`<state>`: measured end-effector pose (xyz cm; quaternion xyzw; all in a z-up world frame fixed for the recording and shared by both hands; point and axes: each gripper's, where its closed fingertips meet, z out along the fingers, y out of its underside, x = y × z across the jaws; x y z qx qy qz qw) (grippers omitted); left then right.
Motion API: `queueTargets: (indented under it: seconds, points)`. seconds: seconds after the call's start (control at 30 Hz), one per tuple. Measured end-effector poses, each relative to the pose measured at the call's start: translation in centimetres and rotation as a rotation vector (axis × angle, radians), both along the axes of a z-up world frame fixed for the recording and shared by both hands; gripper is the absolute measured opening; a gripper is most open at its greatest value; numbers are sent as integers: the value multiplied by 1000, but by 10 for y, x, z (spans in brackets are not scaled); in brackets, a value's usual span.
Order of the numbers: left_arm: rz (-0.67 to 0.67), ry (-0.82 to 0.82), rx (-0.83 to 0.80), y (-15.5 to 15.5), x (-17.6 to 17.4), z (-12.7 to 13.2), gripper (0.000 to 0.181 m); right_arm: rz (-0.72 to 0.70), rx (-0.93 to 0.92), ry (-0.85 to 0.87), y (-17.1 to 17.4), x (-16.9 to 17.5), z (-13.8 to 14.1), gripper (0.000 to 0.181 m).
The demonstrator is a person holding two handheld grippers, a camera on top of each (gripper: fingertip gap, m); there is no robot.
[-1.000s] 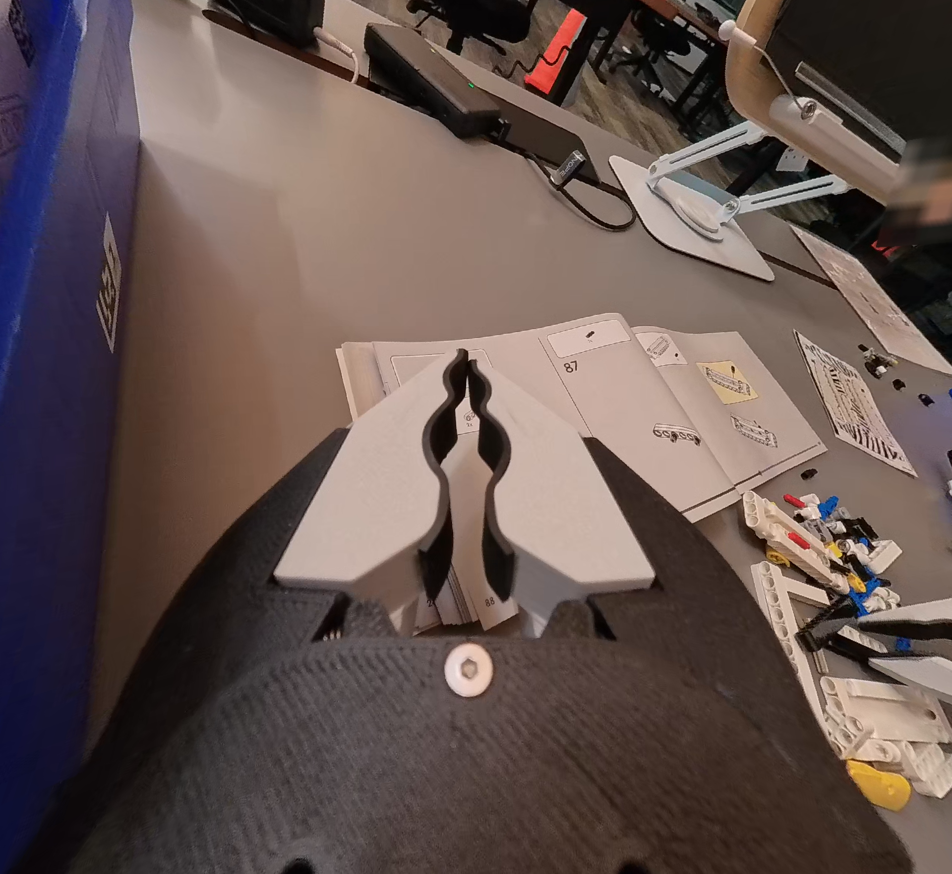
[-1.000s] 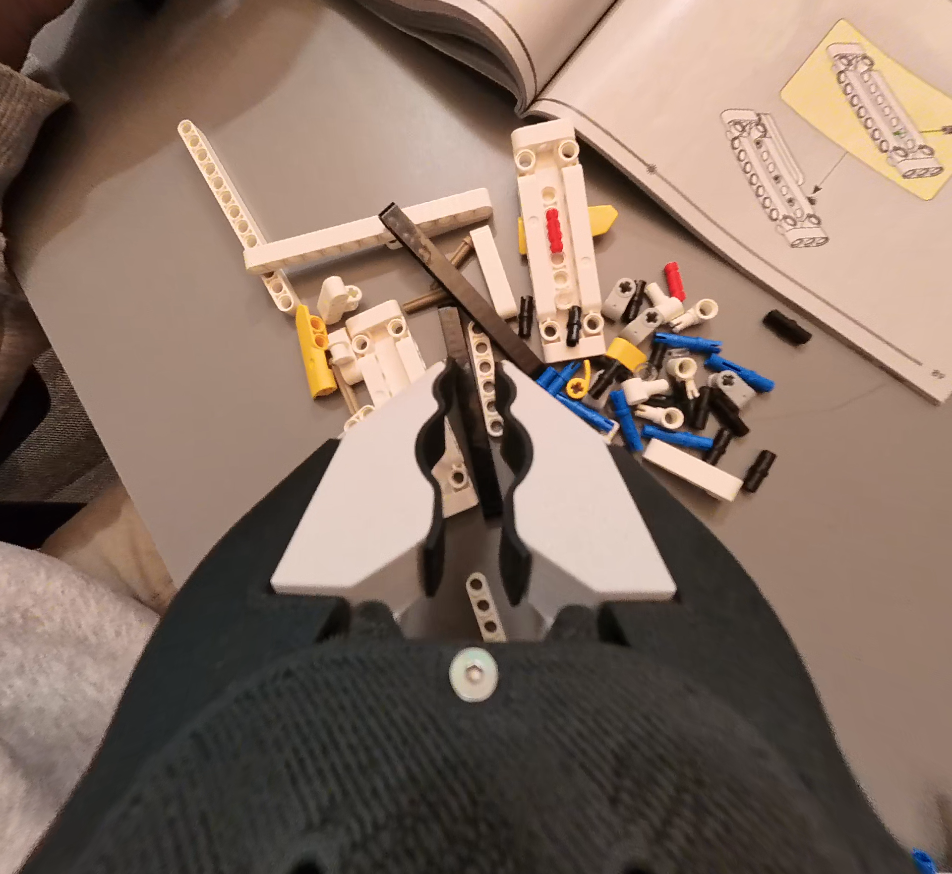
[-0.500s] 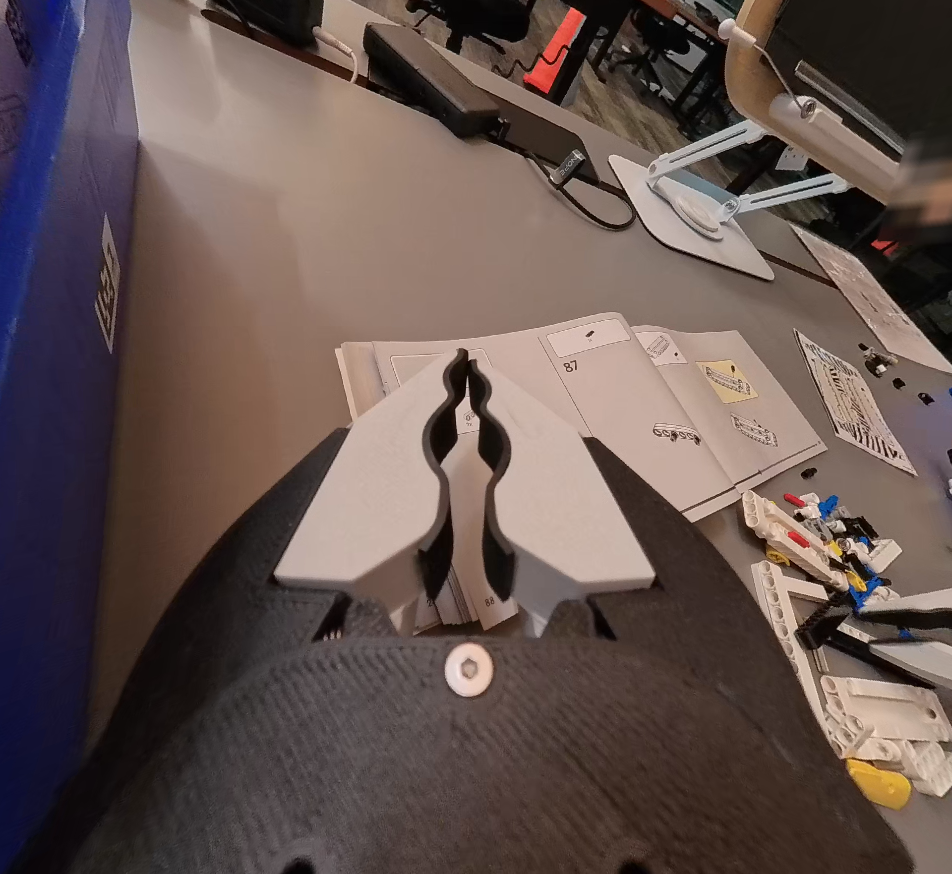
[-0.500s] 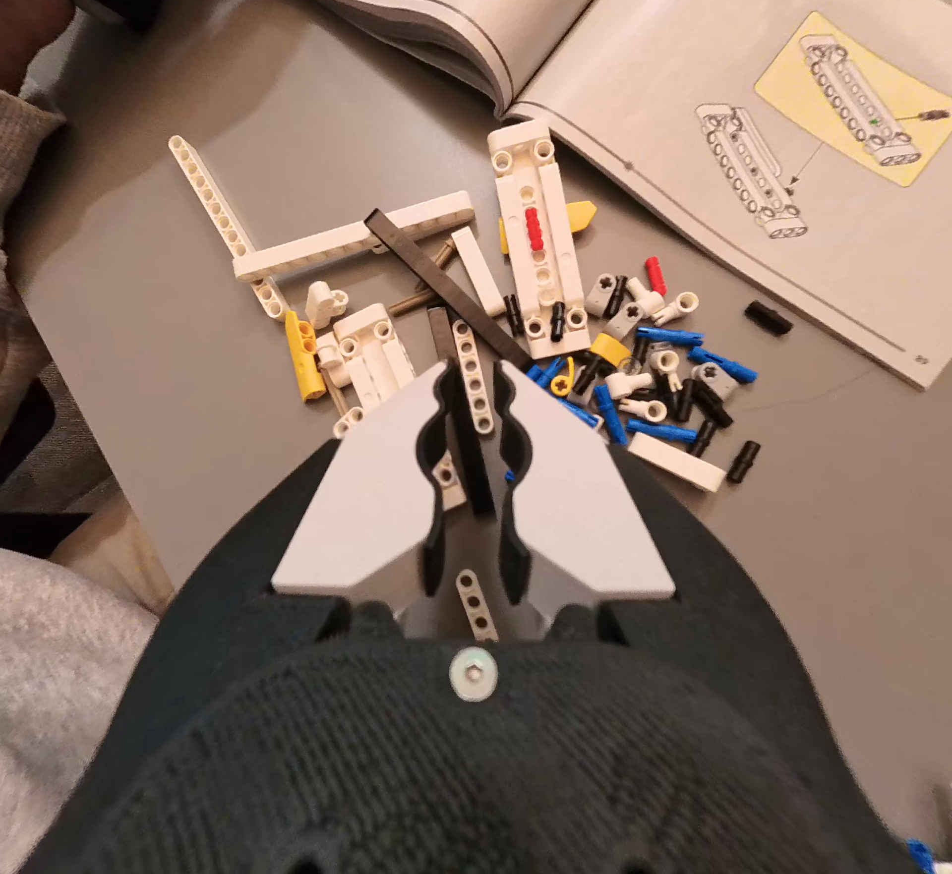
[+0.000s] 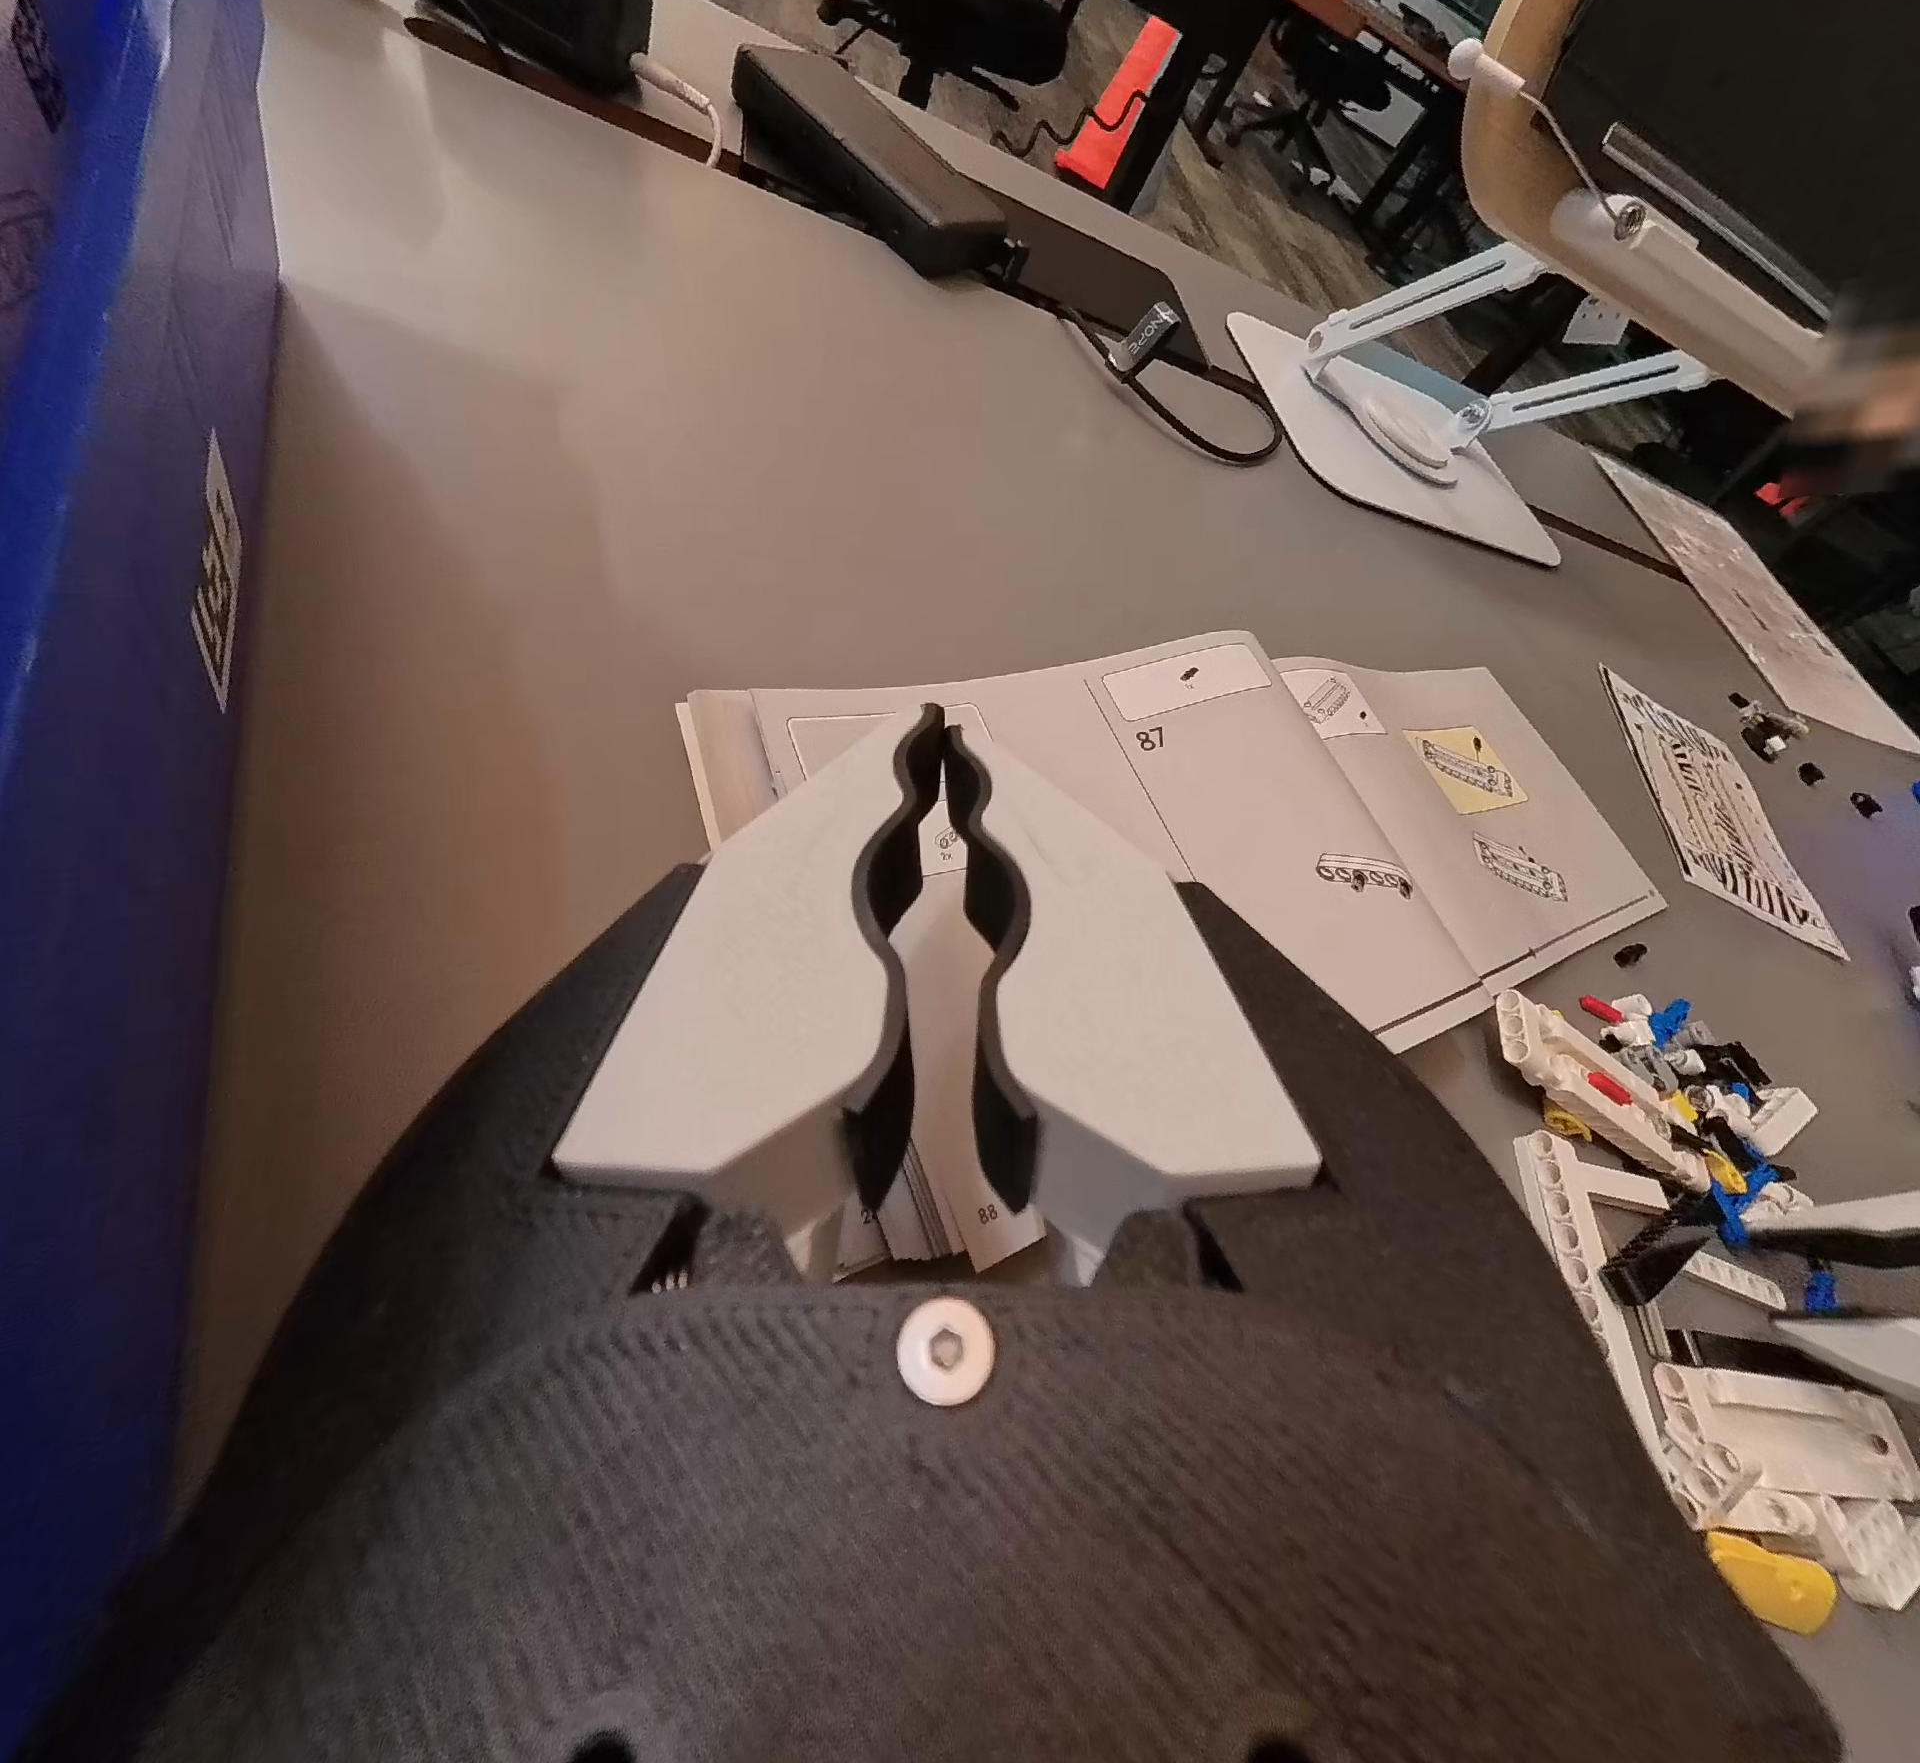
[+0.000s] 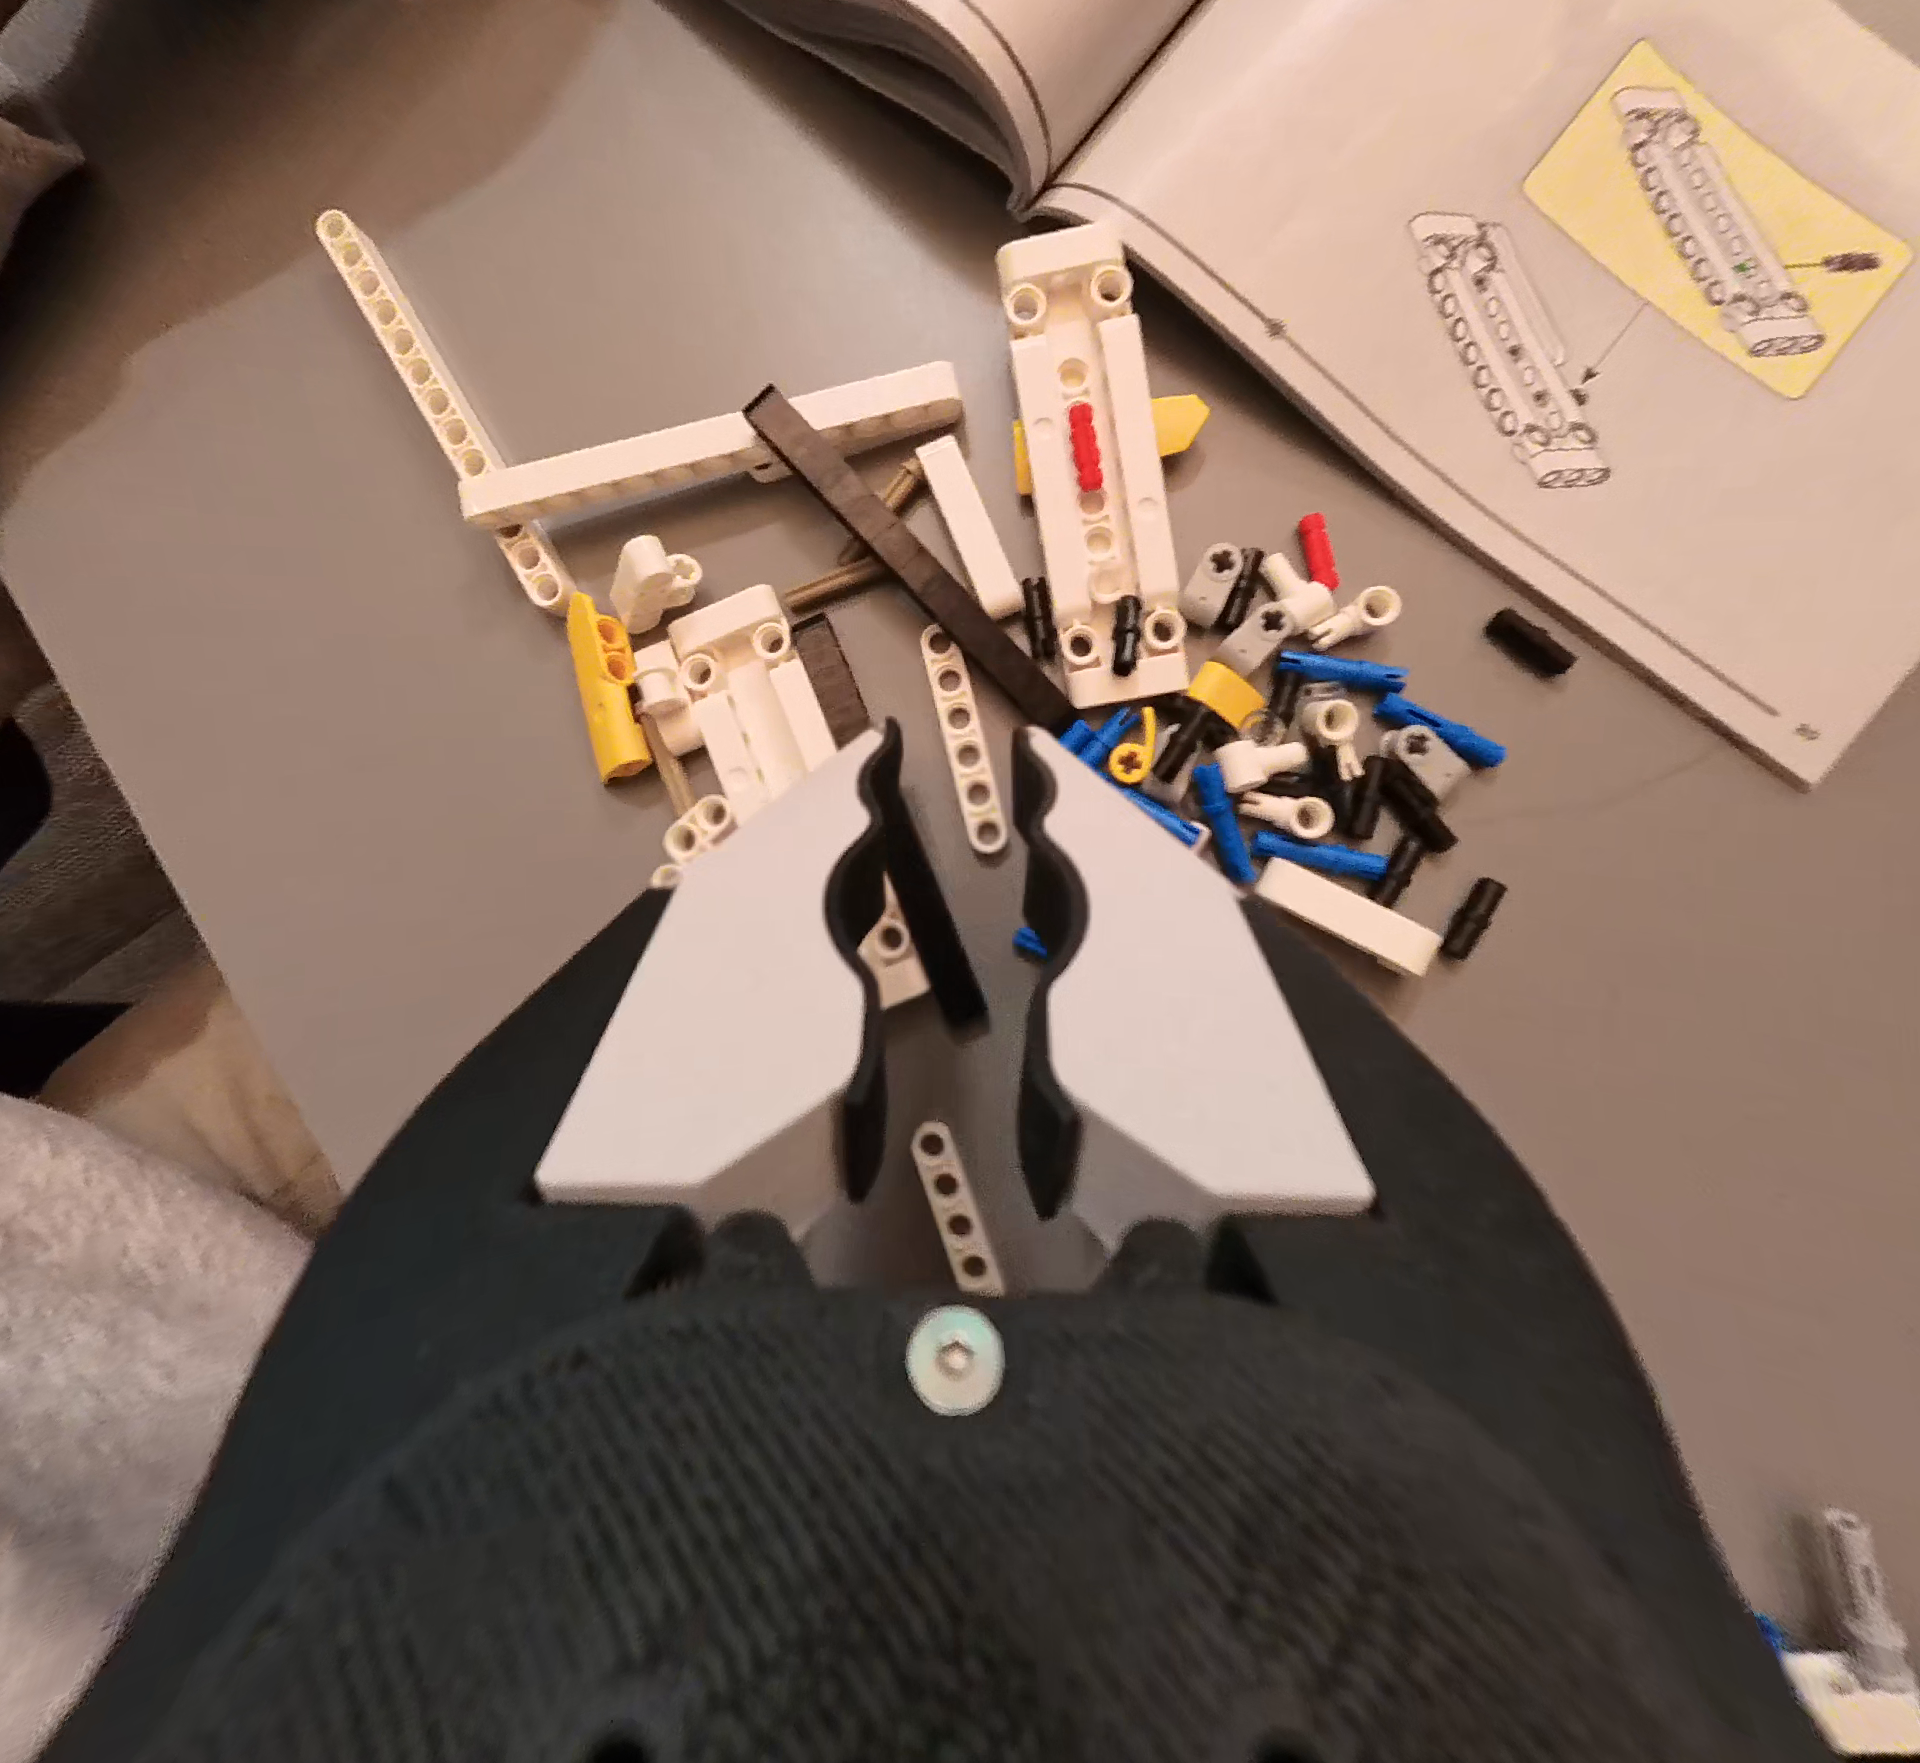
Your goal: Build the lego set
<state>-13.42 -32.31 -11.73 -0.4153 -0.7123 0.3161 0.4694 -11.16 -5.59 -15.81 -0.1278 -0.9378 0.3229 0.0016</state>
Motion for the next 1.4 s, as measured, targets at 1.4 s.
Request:
queueTargets:
  seconds: [1.4]
  points:
    - [11,26,29,-1,1,2,0,-38,90,83,93,23,0,5]
